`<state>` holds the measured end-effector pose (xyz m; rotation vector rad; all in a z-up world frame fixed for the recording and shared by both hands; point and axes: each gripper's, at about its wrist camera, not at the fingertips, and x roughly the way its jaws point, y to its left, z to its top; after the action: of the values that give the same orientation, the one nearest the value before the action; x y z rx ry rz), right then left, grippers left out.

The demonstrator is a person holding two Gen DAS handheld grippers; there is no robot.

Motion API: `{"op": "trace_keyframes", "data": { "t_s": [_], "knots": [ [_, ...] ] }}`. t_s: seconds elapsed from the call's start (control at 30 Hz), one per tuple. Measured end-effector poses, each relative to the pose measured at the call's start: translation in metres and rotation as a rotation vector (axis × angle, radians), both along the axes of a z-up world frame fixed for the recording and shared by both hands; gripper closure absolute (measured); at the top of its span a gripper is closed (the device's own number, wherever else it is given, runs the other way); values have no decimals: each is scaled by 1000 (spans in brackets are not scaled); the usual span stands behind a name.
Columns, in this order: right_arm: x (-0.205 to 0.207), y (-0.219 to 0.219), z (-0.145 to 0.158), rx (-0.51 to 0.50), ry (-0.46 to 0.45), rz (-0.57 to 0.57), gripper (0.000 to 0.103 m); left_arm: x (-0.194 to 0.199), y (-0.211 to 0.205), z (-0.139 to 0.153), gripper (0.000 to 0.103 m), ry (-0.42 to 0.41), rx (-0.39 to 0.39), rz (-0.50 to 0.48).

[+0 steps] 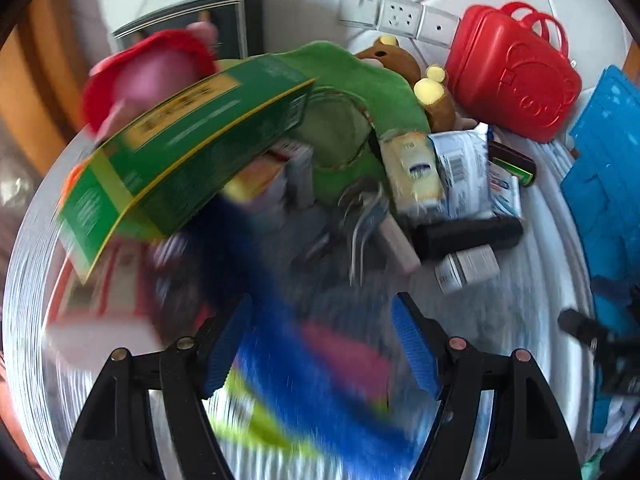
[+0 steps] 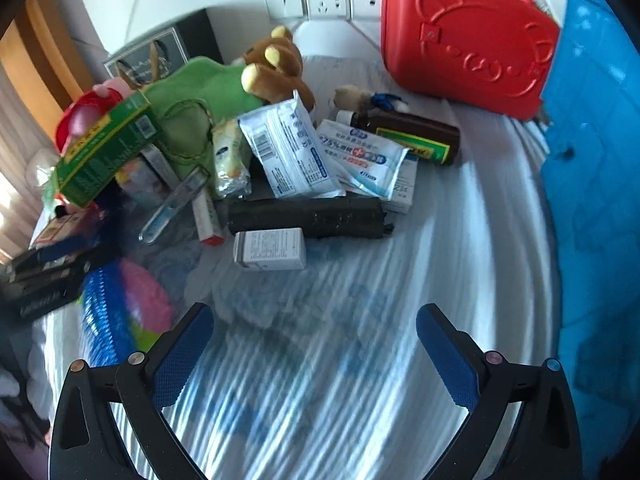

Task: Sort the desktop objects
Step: 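Grasp a metal clip with left tool while right tool grasps white medicine bottle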

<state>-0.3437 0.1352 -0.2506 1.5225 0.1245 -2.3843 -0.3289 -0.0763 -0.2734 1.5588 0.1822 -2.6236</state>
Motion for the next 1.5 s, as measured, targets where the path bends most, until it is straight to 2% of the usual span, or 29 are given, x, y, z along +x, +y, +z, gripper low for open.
{"op": "trace_keyframes", "data": {
  "t_s": [0.27, 0.33, 0.47, 0.77, 0.83, 0.9, 1.03, 1.2, 1.4, 1.5],
  "knots": [
    [-32, -17, -34, 19, -44, 5, 0, -68, 11, -34, 31, -72, -45, -154],
    [-38, -21, -39, 19, -50, 11, 0, -77, 11, -42, 31, -94, -65, -154],
    [-50, -32, -50, 30, -58, 28, 1, -87, 9, -53, 31, -114, -8, -155],
    [-62, -48, -70, 22, -96, 47, 8, -104, 4, -68, 31, -143, -3, -147],
    [-64, -50, -71, 15, -96, 48, 10, -105, 3, -68, 37, -137, 12, -144],
    [-65, -52, -70, 14, -93, 53, 11, -106, 2, -69, 51, -137, 24, -133],
    [-65, -57, -66, 5, -87, 66, 22, -102, 2, -65, 59, -120, 12, -116],
    [-59, -62, -64, -1, -82, 86, 21, -90, 0, -50, 77, -88, 13, -98],
    [-53, -71, -64, 4, -84, 120, 21, -80, -7, -46, 80, -91, 42, -62],
    [-48, -74, -61, -8, -76, 140, 15, -73, -8, -42, 80, -83, 54, -57]
  ]
}}
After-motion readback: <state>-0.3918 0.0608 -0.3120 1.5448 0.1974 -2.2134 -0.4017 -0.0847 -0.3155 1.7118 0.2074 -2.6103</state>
